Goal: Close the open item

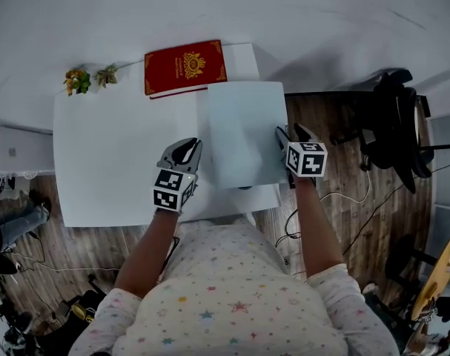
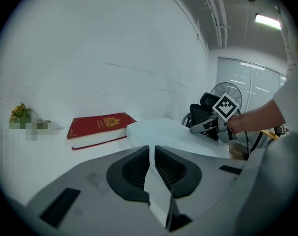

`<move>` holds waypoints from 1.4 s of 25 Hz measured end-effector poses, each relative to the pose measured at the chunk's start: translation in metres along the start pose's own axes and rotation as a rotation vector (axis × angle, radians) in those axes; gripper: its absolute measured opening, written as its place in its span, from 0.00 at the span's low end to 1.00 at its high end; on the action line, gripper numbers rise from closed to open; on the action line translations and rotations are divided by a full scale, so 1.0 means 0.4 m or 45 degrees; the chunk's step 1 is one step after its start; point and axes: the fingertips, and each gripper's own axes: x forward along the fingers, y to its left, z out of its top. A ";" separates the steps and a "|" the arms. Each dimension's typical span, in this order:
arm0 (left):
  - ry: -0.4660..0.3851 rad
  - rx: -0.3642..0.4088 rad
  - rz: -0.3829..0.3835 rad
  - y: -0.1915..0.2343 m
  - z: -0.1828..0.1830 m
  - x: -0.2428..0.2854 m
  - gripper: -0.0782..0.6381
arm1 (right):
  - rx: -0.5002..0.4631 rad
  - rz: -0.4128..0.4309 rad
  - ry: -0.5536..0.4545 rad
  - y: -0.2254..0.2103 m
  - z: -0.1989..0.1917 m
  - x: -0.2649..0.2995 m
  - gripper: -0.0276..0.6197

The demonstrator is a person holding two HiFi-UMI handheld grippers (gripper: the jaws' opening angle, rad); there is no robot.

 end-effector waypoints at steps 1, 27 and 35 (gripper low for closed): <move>-0.014 0.009 0.009 0.004 0.008 -0.009 0.16 | 0.000 0.006 0.002 0.001 0.001 -0.005 0.46; -0.291 0.034 0.040 0.060 0.238 -0.156 0.16 | -0.076 0.033 -0.342 0.141 0.161 -0.292 0.24; -0.418 0.065 0.034 0.048 0.327 -0.207 0.16 | -0.166 0.086 -0.431 0.213 0.216 -0.359 0.10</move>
